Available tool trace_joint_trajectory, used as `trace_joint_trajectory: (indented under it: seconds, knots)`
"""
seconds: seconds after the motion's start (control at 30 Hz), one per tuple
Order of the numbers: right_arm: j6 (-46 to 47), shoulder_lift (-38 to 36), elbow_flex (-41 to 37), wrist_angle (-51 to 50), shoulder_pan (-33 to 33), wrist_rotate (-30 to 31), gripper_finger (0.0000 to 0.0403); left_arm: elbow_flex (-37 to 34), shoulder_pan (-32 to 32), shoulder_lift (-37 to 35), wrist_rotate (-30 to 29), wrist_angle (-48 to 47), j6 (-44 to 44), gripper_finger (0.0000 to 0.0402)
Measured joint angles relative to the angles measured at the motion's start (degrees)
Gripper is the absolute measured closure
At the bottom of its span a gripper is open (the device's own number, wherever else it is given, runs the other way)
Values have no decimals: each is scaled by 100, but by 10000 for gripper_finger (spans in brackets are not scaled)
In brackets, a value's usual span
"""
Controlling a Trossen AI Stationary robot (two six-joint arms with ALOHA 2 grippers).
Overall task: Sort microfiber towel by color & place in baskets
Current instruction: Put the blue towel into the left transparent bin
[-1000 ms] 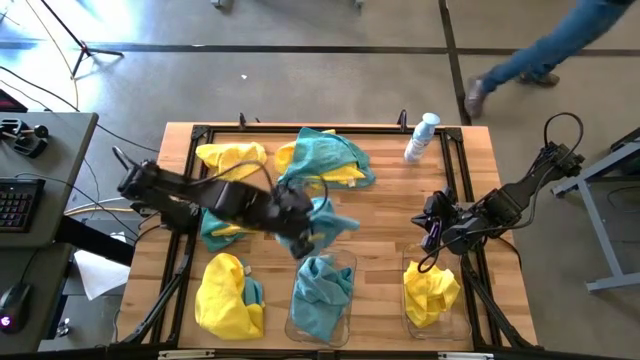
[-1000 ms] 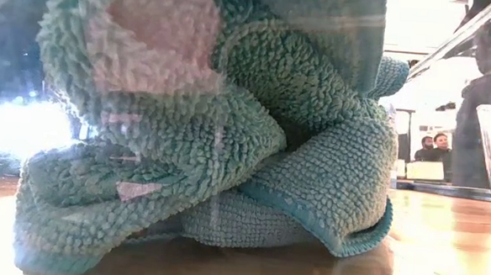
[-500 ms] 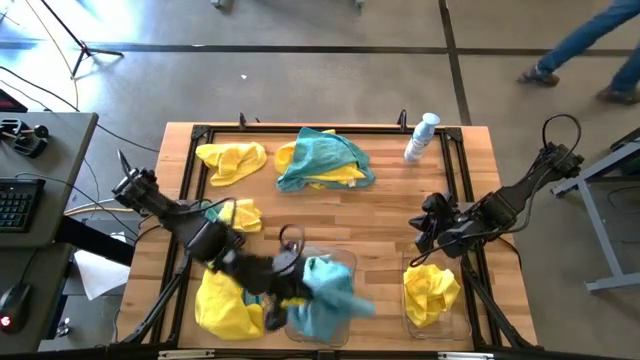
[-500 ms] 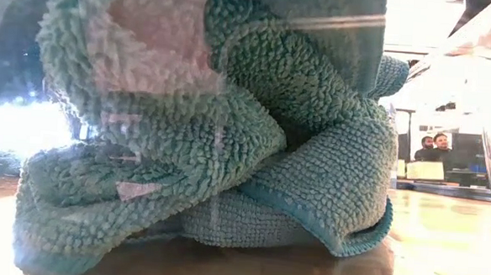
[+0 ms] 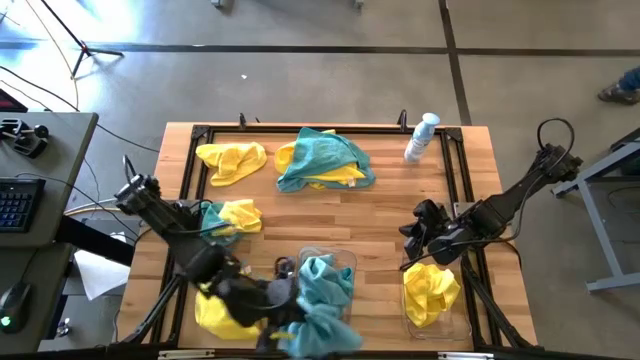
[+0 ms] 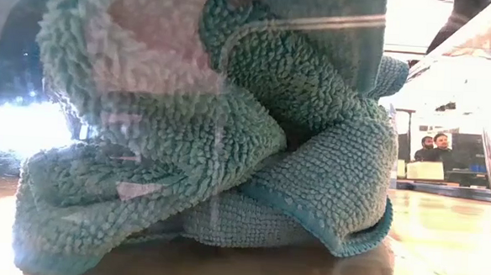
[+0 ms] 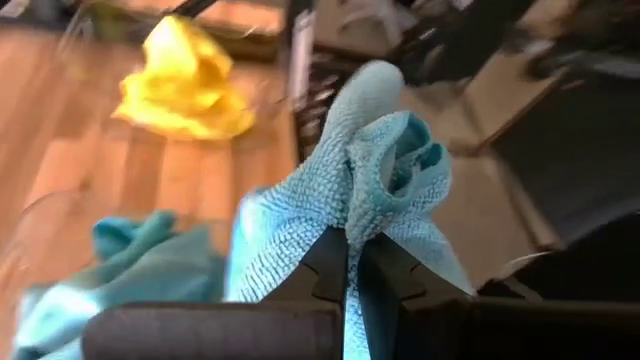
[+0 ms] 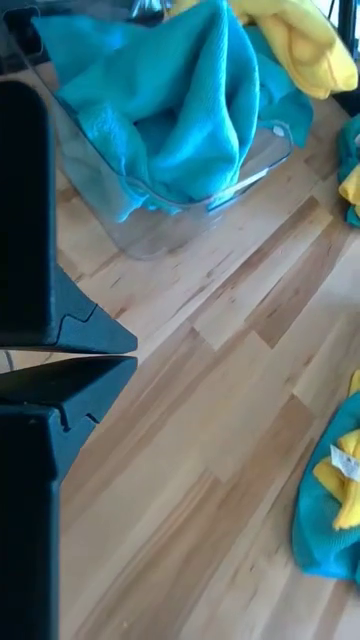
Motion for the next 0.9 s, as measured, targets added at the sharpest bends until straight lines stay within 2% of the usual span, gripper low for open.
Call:
trace_joint_trajectory:
  seconds: [0.13,0.3,0.37,0.43,0.57,0.7,0.9]
  knots:
    - [-5,89,0,103,0,-8,391,0,332,404,492,-431,71,401]
    - [-16,203,0,177,9,-24,391,-2,626,945,947,-1905,-445,401]
    - [-16,251,0,177,11,-43,391,-2,698,1146,1184,-2071,-516,401]
    - [-16,301,0,188,11,-53,391,-2,705,1356,1412,-1868,-421,401]
    - [-16,360,0,189,11,-83,391,-2,633,1655,1825,-785,9,401]
    - [-18,367,0,186,11,-111,391,-2,608,1750,1802,-49,358,401]
    - [-173,367,0,175,11,-132,391,-2,625,1755,1300,-143,952,401]
